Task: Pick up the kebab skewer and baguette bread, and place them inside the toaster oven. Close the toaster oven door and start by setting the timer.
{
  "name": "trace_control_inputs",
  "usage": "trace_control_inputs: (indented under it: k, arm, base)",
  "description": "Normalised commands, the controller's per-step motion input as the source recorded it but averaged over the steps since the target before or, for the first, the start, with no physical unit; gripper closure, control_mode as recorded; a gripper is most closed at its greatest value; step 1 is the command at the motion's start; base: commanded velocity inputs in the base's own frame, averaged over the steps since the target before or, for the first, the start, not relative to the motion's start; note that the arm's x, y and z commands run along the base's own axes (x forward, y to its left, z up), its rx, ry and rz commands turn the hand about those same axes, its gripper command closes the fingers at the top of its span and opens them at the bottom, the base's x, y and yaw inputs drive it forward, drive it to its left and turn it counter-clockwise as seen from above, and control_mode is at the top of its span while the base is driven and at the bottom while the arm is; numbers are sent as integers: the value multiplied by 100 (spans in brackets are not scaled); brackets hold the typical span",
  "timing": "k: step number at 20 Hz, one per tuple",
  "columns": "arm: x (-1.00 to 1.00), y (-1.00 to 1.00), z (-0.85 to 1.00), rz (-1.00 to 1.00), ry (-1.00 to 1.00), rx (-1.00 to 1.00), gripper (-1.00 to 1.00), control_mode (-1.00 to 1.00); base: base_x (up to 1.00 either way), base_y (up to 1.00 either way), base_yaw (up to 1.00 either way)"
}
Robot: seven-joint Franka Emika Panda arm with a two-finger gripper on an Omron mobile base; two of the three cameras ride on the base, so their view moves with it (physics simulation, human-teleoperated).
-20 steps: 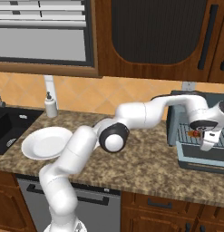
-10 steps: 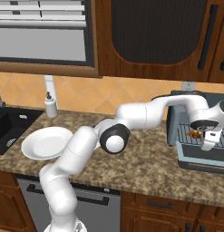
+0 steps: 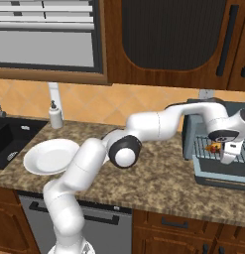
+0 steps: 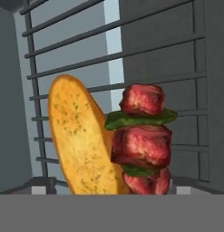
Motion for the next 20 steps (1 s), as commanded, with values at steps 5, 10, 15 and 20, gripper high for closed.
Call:
trace_control_inputs:
  k: [5, 10, 15, 20]
  arm:
    - [0, 0, 12, 0, -3, 0, -100, -100]
    - [-9, 0, 35, 0, -1, 0, -100, -100]
    - [-28, 0, 23, 0, 0, 0, -100, -100]
    - [-37, 0, 8, 5, 0, 0, -100, -100]
  base:
    - [0, 0, 0]
    - [0, 0, 0]
    - [0, 0, 0]
    - [0, 0, 0]
